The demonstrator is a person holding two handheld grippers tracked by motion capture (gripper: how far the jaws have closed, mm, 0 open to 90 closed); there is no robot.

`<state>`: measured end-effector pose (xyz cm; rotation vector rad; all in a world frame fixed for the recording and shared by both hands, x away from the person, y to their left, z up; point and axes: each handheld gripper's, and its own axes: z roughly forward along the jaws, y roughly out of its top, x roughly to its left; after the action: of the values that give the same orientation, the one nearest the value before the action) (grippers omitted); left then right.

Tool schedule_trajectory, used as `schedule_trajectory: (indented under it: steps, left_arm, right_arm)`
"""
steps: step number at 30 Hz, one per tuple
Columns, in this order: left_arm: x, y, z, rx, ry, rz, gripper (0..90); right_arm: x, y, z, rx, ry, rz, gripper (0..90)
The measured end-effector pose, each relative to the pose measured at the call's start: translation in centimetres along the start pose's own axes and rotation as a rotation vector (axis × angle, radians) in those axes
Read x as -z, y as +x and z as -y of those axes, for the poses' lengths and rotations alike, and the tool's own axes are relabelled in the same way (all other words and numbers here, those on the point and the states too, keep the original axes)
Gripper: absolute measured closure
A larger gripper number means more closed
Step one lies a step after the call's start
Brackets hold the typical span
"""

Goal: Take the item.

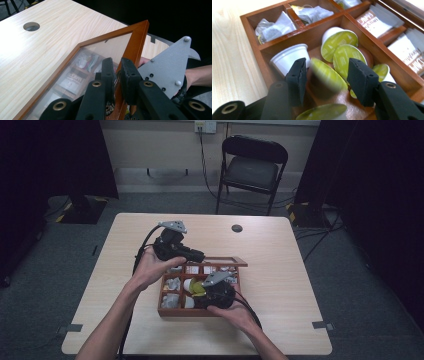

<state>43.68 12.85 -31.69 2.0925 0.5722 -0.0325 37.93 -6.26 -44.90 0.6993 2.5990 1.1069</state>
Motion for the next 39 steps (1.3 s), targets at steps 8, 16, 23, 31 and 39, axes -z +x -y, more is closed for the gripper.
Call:
schedule_trajectory:
  steps: [8,16,23,31,39]
  left_arm:
    - [0.0,-0.1,-0.1,-0.005,0.009,-0.006,81.8]
    - [0.0,-0.2,-0.2,-0.011,0.01,-0.009,81.8]
    - [0.0,-0.3,-0.2,-0.015,0.014,-0.017,81.8]
    - [0.0,-0.2,-0.2,-0.017,0.017,-0.013,81.8]
    - [0.0,-0.1,-0.2,-0.01,0.01,-0.003,81.8]
  right_arm:
    - [-0.8,-0.2,0.0,0.015,0.062,-0.042,49.3]
    - [-1.5,-0.3,0.1,0.024,0.117,-0.055,46.9]
    - [-1.7,-0.3,0.1,0.031,0.157,-0.06,43.8]
    - [-1.9,-0.5,0.1,0.038,0.188,-0.042,41.7]
    - [-1.9,-0.1,-0.1,0.038,0.183,-0.032,51.3]
